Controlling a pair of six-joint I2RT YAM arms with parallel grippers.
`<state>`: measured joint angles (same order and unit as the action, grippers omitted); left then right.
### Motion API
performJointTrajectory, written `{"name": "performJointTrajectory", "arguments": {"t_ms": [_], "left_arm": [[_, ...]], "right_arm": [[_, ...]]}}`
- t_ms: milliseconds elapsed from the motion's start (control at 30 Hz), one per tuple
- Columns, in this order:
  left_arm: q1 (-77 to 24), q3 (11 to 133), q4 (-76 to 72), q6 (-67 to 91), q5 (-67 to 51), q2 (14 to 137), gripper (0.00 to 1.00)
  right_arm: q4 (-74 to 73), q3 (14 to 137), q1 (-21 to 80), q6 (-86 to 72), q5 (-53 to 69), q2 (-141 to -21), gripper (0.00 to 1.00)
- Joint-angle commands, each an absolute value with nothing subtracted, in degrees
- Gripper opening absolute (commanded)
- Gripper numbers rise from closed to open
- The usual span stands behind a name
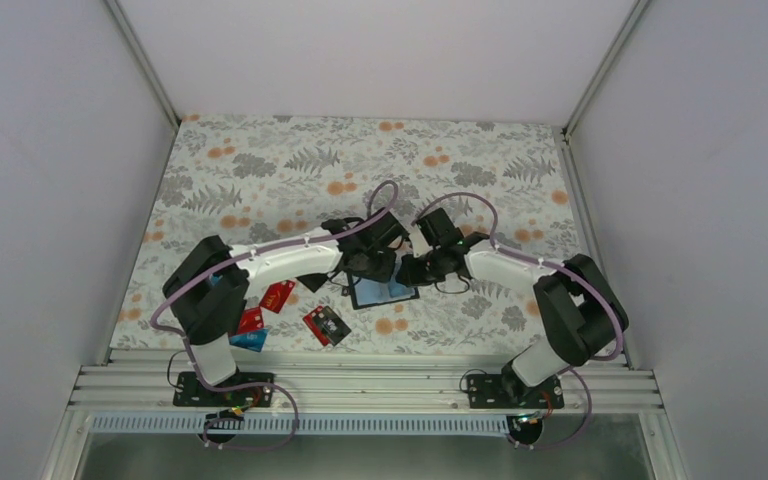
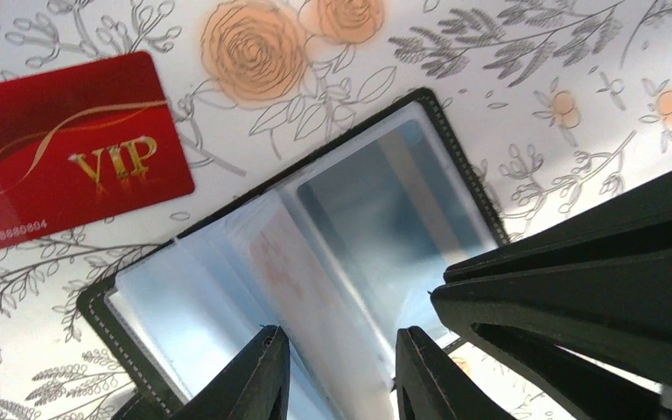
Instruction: Put the credit cards into the card holder
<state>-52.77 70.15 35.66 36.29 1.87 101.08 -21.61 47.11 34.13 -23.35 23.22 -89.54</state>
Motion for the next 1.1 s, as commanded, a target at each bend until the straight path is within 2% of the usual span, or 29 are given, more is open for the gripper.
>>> {"name": "performJointTrajectory", "arguments": {"t_ms": [0, 300, 767, 1067], "left_arm": [[-53.4, 73.3, 36.8, 35.2, 1.6, 103.4, 0.33], [-54.1, 78.0, 35.8, 33.9, -0.1, 108.1, 0.36], [-54.1, 82.9, 30.6, 31.7, -4.1, 113.1, 0.36], [-54.2, 79.1, 25.9, 31.9, -3.3, 107.4, 0.41]], "right_arm": [[-21.8, 45.5, 33.2, -25.6, 19.7, -86.5, 0.08], [-21.8, 42.4, 31.1, -28.4, 17.4, -81.3, 0.17], [-24.7, 41.7, 28.5, -32.9, 11.6, -71.7, 0.22], [-26.2, 43.5, 27.6, -34.0, 9.6, -65.5, 0.26]]}}
